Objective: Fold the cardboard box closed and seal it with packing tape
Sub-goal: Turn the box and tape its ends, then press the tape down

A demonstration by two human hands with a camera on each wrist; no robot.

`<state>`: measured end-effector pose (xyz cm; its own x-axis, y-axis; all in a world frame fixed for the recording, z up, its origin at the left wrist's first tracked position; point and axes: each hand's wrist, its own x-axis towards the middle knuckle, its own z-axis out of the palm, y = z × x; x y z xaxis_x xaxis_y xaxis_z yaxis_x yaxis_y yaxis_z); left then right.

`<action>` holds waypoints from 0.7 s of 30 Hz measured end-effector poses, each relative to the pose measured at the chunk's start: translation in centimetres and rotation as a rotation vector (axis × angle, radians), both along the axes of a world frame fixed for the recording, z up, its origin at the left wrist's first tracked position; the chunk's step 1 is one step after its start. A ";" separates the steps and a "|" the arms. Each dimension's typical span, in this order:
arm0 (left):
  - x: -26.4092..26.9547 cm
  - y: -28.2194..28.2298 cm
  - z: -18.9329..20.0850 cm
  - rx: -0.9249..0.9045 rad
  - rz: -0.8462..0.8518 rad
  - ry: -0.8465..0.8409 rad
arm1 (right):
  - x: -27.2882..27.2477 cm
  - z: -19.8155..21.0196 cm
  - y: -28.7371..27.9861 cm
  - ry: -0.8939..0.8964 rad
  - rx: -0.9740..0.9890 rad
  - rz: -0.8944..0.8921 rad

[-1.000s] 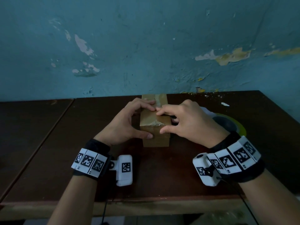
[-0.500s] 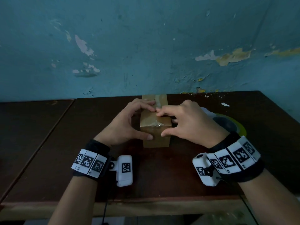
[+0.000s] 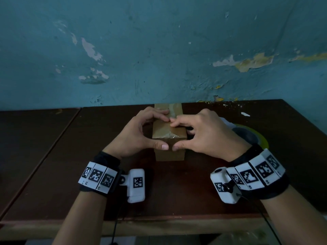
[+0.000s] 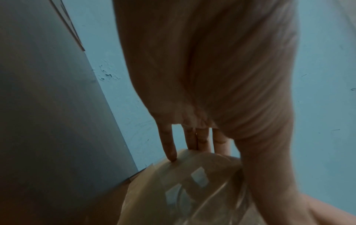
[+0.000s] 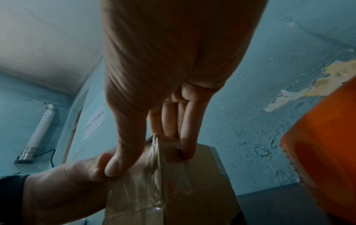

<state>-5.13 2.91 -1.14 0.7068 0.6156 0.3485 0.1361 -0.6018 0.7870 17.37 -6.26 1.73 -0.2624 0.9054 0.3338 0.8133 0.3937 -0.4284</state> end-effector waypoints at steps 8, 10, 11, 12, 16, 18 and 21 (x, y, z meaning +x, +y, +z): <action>-0.2 0.2 -0.1 -0.010 -0.010 0.015 | 0.1 -0.3 0.4 -0.003 -0.008 -0.034; -0.1 0.0 -0.1 0.001 0.008 0.000 | 0.0 -0.3 0.4 -0.021 0.008 -0.039; -0.1 0.0 -0.1 0.004 0.016 -0.012 | 0.0 -0.4 0.4 -0.026 0.013 -0.040; 0.0 -0.1 0.0 0.011 0.025 -0.022 | 0.0 -0.3 0.4 -0.023 0.012 -0.039; 0.2 -0.6 0.2 0.062 0.061 -0.032 | 0.1 -0.4 0.5 -0.007 0.015 -0.029; 0.3 -0.7 0.2 0.075 0.073 -0.038 | 0.1 -0.3 0.5 -0.007 0.021 -0.029; 0.4 -0.8 0.2 0.084 0.077 -0.041 | 0.0 -0.2 0.3 -0.009 0.026 -0.033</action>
<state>-4.69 2.12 -0.95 0.6427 0.6352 0.4284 0.1534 -0.6546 0.7403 17.39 -5.94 1.49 -0.2355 0.9046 0.3554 0.8297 0.3775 -0.4112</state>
